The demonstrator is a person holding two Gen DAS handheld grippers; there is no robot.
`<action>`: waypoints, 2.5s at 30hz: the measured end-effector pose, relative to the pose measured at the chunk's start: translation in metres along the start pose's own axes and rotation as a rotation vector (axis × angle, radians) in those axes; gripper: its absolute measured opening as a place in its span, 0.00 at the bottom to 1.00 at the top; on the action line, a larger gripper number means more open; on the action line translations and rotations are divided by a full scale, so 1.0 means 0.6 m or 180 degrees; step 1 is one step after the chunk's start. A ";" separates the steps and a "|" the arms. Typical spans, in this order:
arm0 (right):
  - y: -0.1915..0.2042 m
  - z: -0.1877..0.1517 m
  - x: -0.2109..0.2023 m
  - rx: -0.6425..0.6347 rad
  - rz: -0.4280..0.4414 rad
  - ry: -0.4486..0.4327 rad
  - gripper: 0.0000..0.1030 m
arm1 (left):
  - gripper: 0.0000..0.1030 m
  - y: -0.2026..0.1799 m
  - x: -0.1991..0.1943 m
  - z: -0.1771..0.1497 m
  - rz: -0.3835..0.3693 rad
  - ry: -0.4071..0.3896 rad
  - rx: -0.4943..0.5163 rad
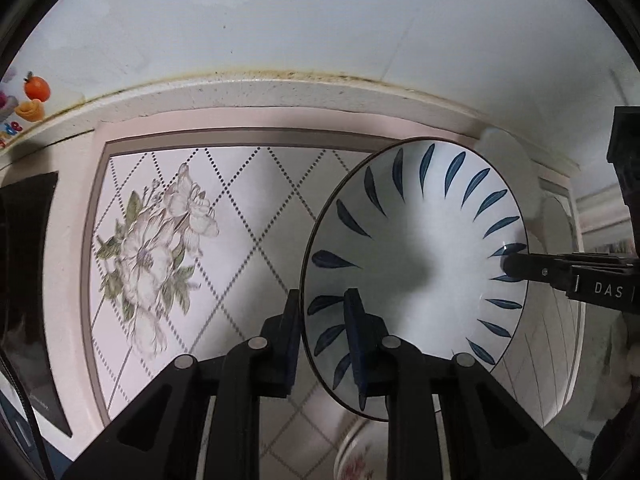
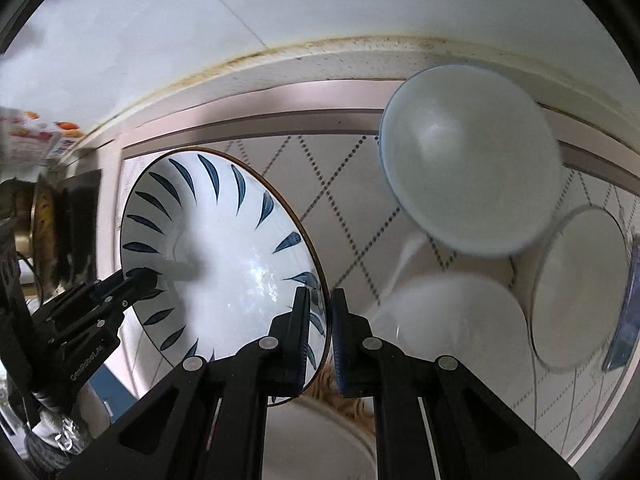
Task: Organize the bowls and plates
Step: 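Lay the blue-striped plate onto the stack held by the right tool, then lower the plate stack onto the floral mat with both tools and open them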
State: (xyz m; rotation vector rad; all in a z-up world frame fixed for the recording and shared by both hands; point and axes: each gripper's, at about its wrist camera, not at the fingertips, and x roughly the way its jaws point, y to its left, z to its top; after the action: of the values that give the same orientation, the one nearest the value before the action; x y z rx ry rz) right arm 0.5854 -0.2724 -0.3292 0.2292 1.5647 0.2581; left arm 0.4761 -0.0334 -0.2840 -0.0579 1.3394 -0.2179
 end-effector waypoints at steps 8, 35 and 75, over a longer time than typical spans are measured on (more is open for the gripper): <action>0.008 -0.136 -0.019 -0.0088 0.0092 0.0124 0.11 | 0.18 -0.021 -0.041 -0.073 -0.0039 -0.0031 0.0168; -0.068 -0.349 0.091 0.0279 0.0157 0.0472 0.11 | 0.18 -0.086 0.053 -0.224 0.0107 0.0349 0.0445; -0.040 -0.408 -0.017 0.0248 -0.0024 -0.0258 0.14 | 0.19 -0.104 -0.060 -0.251 0.0179 -0.0079 0.0241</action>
State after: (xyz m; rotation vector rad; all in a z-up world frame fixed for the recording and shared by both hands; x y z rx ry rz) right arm 0.3414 -0.3030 -0.3254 0.2911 1.4965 0.1802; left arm 0.3147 -0.0751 -0.2742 0.0404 1.3052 -0.2194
